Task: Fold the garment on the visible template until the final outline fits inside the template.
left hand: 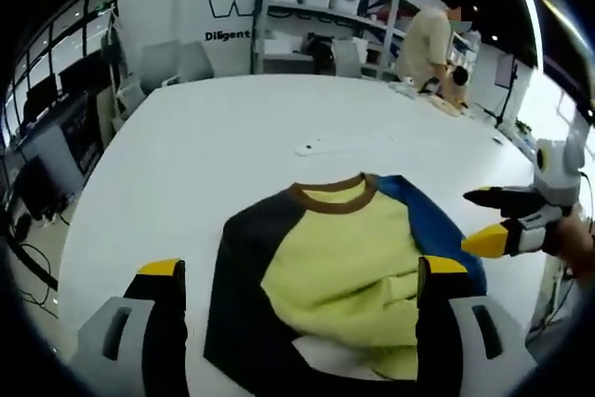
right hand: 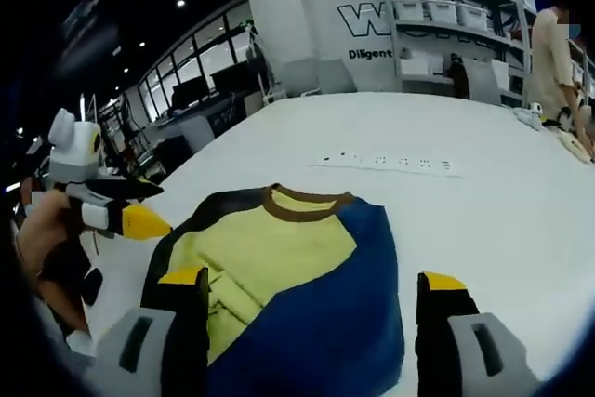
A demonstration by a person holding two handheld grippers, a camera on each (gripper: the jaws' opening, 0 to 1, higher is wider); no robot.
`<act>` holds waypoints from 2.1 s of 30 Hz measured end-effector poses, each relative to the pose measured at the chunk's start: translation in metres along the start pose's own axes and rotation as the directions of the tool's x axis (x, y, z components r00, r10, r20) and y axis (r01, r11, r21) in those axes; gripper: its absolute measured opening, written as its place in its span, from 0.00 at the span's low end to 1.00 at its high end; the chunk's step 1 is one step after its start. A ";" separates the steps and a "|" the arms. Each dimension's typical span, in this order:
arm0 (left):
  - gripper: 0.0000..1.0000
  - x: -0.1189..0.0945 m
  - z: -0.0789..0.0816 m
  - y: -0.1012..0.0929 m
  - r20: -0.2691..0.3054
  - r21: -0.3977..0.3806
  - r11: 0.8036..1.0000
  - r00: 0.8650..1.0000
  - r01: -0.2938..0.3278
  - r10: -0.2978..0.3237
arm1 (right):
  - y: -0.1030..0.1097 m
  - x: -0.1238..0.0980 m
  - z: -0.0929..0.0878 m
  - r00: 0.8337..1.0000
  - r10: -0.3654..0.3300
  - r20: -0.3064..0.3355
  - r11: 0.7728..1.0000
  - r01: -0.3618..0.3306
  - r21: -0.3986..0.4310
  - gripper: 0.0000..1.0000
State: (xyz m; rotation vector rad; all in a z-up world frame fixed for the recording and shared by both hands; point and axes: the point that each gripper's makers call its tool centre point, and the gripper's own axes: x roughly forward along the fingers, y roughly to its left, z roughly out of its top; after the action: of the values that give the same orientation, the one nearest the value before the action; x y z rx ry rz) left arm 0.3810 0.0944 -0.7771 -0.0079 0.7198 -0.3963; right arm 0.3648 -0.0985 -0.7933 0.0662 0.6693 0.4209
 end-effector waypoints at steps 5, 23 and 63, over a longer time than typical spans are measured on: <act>0.99 -0.013 -0.008 -0.009 -0.002 0.019 1.000 1.000 0.008 -0.008 | 0.016 -0.010 -0.013 1.000 0.027 -0.017 1.000 -0.027 -0.015 0.92; 0.87 -0.037 -0.056 -0.062 -0.023 0.048 0.995 0.996 0.082 -0.081 | 0.057 -0.033 -0.064 0.994 0.058 -0.093 0.994 -0.067 -0.090 0.85; 0.26 0.005 -0.121 -0.105 -0.109 0.006 0.997 0.991 0.075 -0.074 | 0.054 -0.042 -0.115 0.982 -0.100 -0.158 0.955 0.050 -0.294 0.25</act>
State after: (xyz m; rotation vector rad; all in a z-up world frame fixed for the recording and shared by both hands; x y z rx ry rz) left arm 0.2698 0.0103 -0.8570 -0.0036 0.8269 -0.4747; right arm 0.2452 -0.0748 -0.8481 -0.2755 0.7703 0.4503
